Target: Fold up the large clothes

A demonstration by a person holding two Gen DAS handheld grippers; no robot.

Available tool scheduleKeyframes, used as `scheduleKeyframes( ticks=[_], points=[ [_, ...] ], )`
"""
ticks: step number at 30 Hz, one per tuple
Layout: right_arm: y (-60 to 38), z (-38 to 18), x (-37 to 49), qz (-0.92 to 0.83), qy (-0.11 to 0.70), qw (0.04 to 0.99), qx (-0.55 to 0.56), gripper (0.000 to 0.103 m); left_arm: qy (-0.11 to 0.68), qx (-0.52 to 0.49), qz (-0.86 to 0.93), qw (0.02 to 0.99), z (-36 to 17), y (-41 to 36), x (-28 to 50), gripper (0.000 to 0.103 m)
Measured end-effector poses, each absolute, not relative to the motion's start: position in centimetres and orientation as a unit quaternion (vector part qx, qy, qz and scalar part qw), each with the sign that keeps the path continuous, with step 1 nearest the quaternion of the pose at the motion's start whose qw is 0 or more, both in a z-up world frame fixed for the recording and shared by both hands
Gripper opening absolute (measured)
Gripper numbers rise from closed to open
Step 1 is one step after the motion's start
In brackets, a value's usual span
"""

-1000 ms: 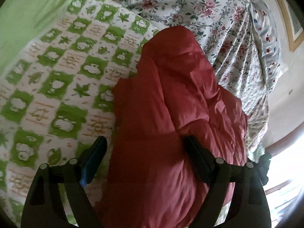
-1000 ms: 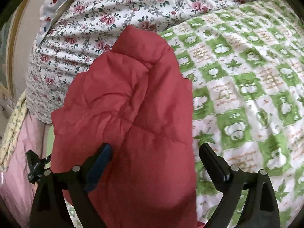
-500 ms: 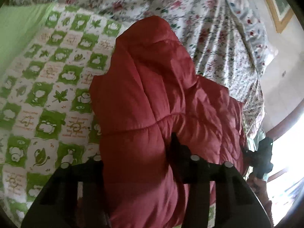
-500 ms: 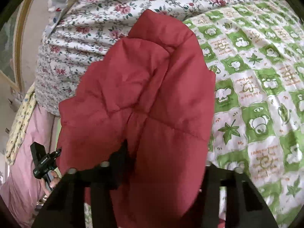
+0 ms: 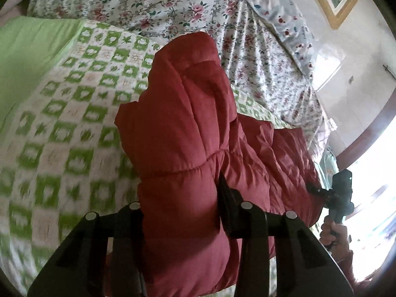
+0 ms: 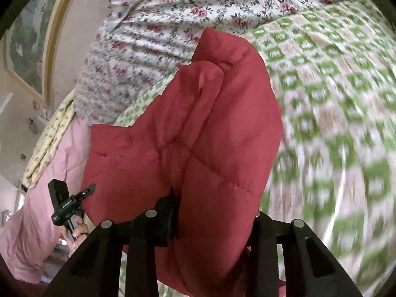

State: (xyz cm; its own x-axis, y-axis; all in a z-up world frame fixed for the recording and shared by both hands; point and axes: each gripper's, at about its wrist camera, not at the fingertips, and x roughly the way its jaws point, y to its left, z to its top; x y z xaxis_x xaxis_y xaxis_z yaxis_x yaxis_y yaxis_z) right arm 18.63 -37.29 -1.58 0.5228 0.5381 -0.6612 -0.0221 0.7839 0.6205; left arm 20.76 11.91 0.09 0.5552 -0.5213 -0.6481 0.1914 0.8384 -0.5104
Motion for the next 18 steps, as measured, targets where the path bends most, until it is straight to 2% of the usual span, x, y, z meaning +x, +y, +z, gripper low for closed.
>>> scheduleKeyframes(
  ticks=[9,18],
  points=[
    [-36.0,-0.8,12.0,0.18,0.459,0.82,0.291,0.034,0.434,-0.216,-0.201,0.851,-0.3,13.6,14.1,0.036],
    [-36.3,-2.8,11.5,0.157,0.458,0.825,0.291,0.038,0.448,-0.156,-0.149,0.868,-2.8,12.6,14.1,0.038]
  ],
)
